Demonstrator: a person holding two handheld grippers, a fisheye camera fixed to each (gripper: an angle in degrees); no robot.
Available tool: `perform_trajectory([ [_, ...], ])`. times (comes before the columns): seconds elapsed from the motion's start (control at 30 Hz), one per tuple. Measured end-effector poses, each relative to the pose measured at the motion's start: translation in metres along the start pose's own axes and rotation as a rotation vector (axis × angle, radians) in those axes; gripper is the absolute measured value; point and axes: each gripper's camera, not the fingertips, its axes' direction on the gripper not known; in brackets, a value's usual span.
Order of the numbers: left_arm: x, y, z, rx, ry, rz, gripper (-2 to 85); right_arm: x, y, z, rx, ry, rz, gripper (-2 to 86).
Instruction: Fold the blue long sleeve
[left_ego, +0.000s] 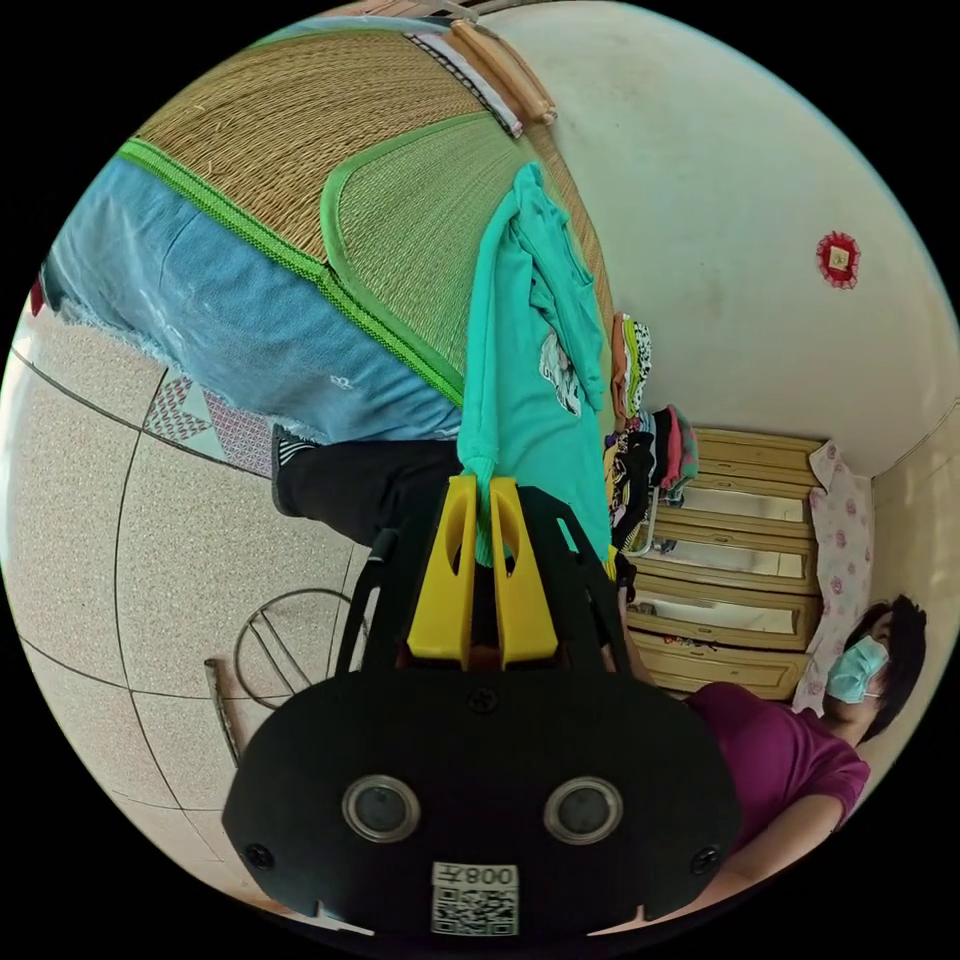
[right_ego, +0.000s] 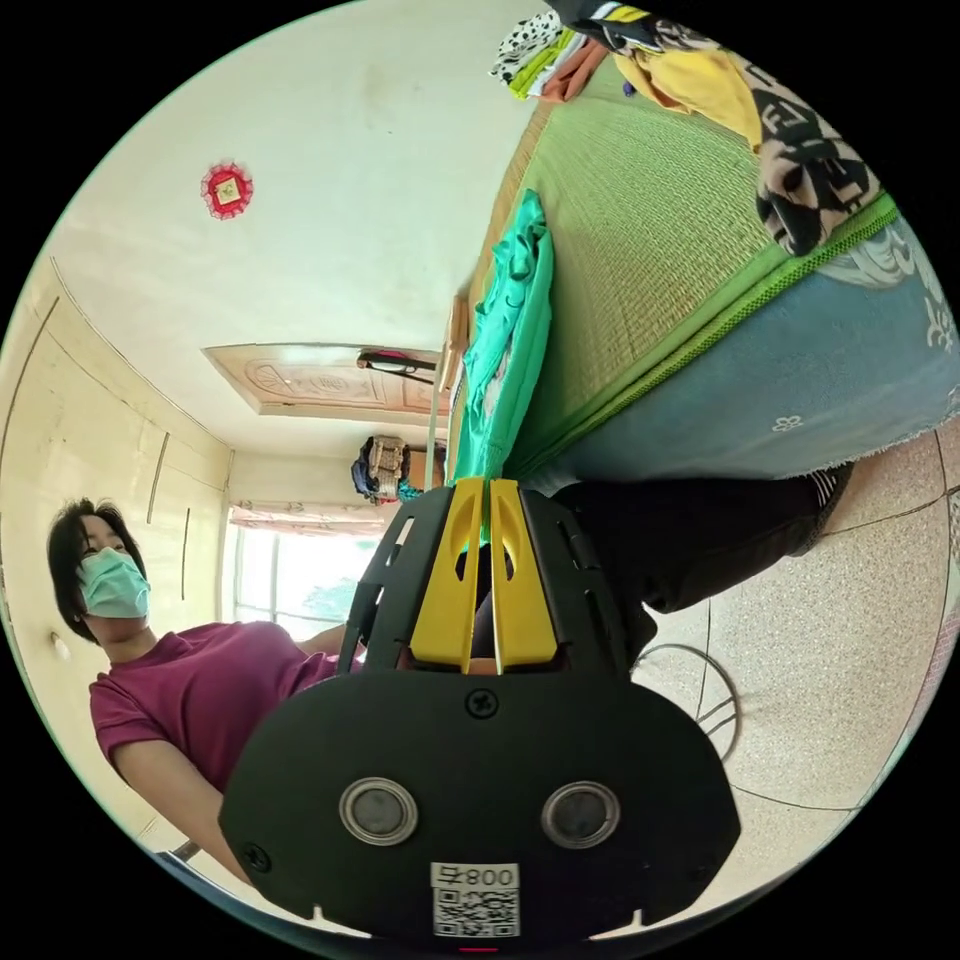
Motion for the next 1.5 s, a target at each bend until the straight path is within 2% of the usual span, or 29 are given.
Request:
perform_trajectory([
  [0.47,0.011,0.095,-0.071,0.06,0.202,0.152,2.1,-0.094,0.101,-0.03,-0.008,-0.056,-0.151,0.5],
  [0.93,0.025,0.168,-0.112,0.077,0.391,0.261,1.8,-0.143,0.182,-0.053,0.003,-0.055,-0.224,0.5],
  [1.5,0.063,0.157,-0.118,0.122,0.444,0.281,1.9,-0.167,0.175,-0.049,0.043,-0.045,-0.257,0.6],
])
